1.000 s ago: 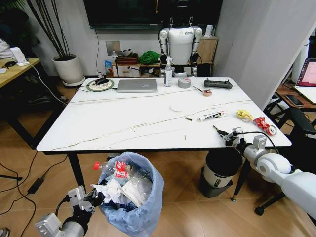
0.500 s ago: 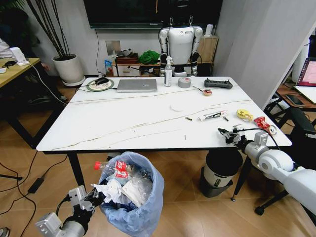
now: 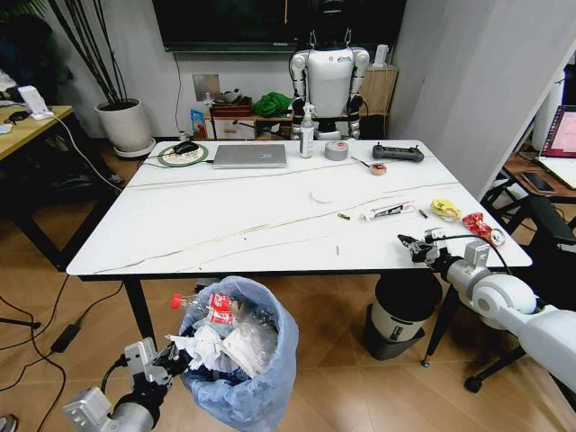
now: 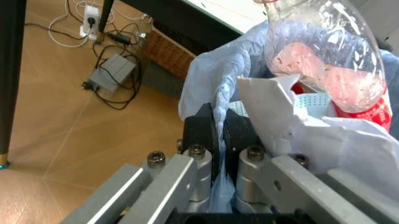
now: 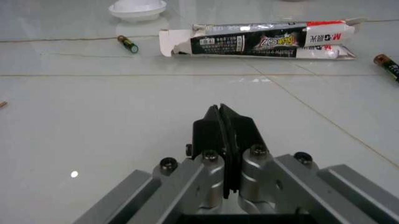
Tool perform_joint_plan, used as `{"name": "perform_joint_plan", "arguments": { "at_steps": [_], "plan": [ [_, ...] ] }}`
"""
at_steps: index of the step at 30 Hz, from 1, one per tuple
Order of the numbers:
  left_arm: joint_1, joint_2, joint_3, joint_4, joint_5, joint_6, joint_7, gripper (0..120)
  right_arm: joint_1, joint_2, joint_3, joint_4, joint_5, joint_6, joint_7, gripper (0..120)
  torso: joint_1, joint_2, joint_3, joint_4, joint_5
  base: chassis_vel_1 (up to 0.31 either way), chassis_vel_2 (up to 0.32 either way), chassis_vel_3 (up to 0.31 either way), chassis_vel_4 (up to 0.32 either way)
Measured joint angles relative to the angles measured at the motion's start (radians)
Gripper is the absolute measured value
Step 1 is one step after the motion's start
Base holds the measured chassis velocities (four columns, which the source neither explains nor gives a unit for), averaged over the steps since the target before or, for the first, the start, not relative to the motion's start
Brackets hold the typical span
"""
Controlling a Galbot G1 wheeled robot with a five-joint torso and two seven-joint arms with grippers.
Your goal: Pick up the trash bin and place the trash from the table into it.
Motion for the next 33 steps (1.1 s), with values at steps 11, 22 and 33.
{"name": "perform_joint_plan", "arguments": {
  "at_steps": [11,22,33],
  "plan": [
    [0.002,-0.002,0.002,0.000,0.001,0.000,0.000,0,0.048,-0.001,0.011,0.033,0.009,0.007,0.006,23,0.000,0.000,0.000,0.0001,-0.0001,0.000,0.000,0.000,0.000],
    [-0.001,0.000,-0.003,0.000,0.001,0.000,0.000,0,0.067,-0.004,0.011,0.088,0.008,0.006,0.026,66,0.000,0.000,0.000,0.0000,0.0001,0.000,0.000,0.000,0.000],
    [-0.001,0.005,-0.006,0.000,-0.002,0.000,0.000,0,0.144,0.027,-0.014,-0.040,-0.003,0.003,0.032,98,0.000,0.000,0.000,0.0000,0.0002,0.000,0.000,0.000,0.000]
  ]
}}
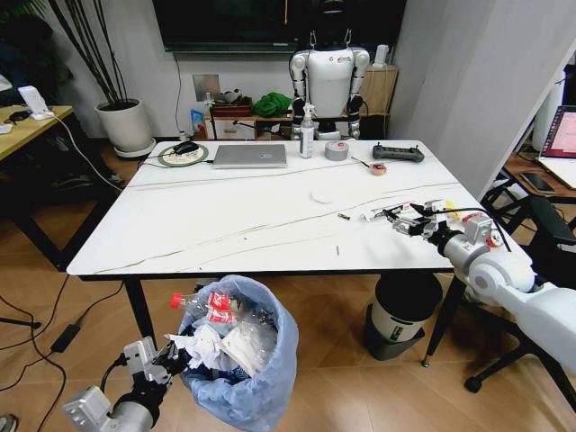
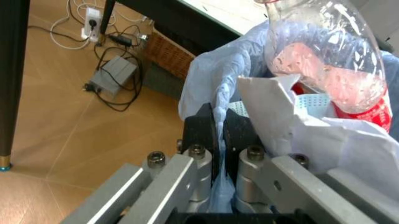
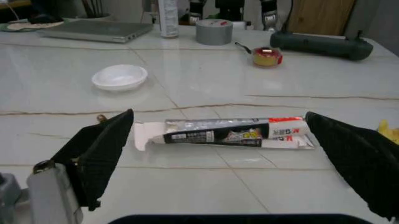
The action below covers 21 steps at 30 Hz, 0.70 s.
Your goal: Pick up the trash bin and place the trash from the table into it.
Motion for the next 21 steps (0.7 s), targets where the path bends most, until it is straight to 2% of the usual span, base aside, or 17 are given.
{"name": "perform_joint_plan", "arguments": {
  "at_steps": [21],
  "plan": [
    [-0.014,0.005,-0.003,0.013,-0.017,0.007,-0.012,0,0.096,0.055,-0.050,-0.251,0.003,-0.013,-0.152,100,0.000,0.000,0.000,0.0000,0.0000,0.000,0.000,0.000,0.000]
  ]
}}
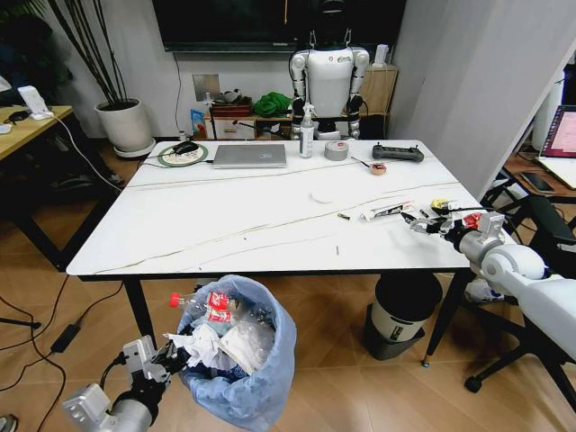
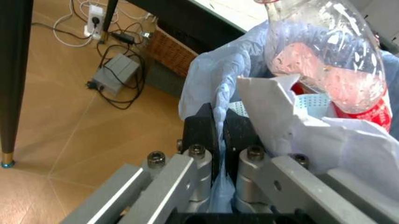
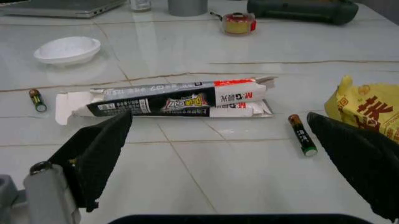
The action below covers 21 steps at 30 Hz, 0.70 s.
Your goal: Pick up the trash bin and place the trash from the table into it.
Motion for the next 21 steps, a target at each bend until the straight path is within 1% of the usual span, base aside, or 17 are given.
{"name": "perform_joint_plan", "arguments": {
  "at_steps": [6,10,21],
  "plan": [
    [0.001,-0.003,-0.001,0.003,0.000,0.000,-0.001,0,0.011,0.025,0.000,-0.063,-0.023,0.023,-0.018,100,0.000,0.000,0.000,0.0000,0.0001,0.000,0.000,0.000,0.000],
    [0.001,-0.004,-0.001,0.003,0.002,0.001,-0.001,0,0.012,0.032,0.000,-0.079,-0.027,0.023,-0.027,100,0.000,0.000,0.000,-0.0001,-0.0002,0.000,0.000,0.000,0.000],
    [0.009,-0.008,-0.011,0.001,0.006,0.000,-0.001,0,0.051,0.095,-0.001,-0.196,-0.028,0.020,-0.050,100,0.000,0.000,0.000,0.0001,0.0000,0.000,0.000,0.000,0.000]
  ]
}}
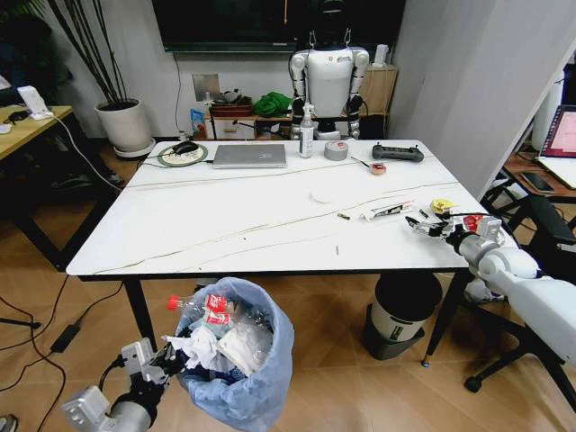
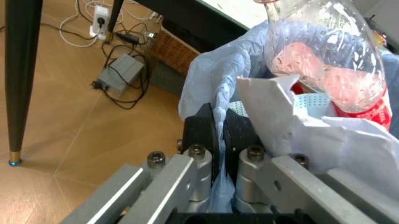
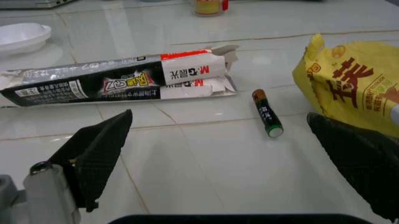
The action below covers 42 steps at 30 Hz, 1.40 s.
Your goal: Pick up the trash bin and place the trash from the table into it.
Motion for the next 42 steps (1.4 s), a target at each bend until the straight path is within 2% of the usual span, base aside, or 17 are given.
{"name": "perform_joint_plan", "arguments": {
  "at_steps": [36,39,42],
  "plan": [
    [-0.008,0.001,0.002,0.006,-0.003,-0.004,0.001,0,0.055,0.066,-0.014,-0.119,-0.013,0.006,-0.010,100,0.000,0.000,0.000,-0.0001,-0.0002,0.000,0.000,0.000,0.000],
    [-0.009,0.002,0.002,0.007,-0.004,-0.004,0.001,0,0.058,0.069,-0.014,-0.125,-0.015,0.007,-0.012,97,0.000,0.000,0.000,-0.0001,-0.0002,0.000,0.000,0.000,0.000],
    [-0.009,0.003,0.002,0.008,-0.004,-0.004,0.001,0,0.058,0.070,-0.014,-0.128,-0.016,0.008,-0.014,86,0.000,0.000,0.000,-0.0001,-0.0003,0.000,0.000,0.000,0.000]
  ]
}}
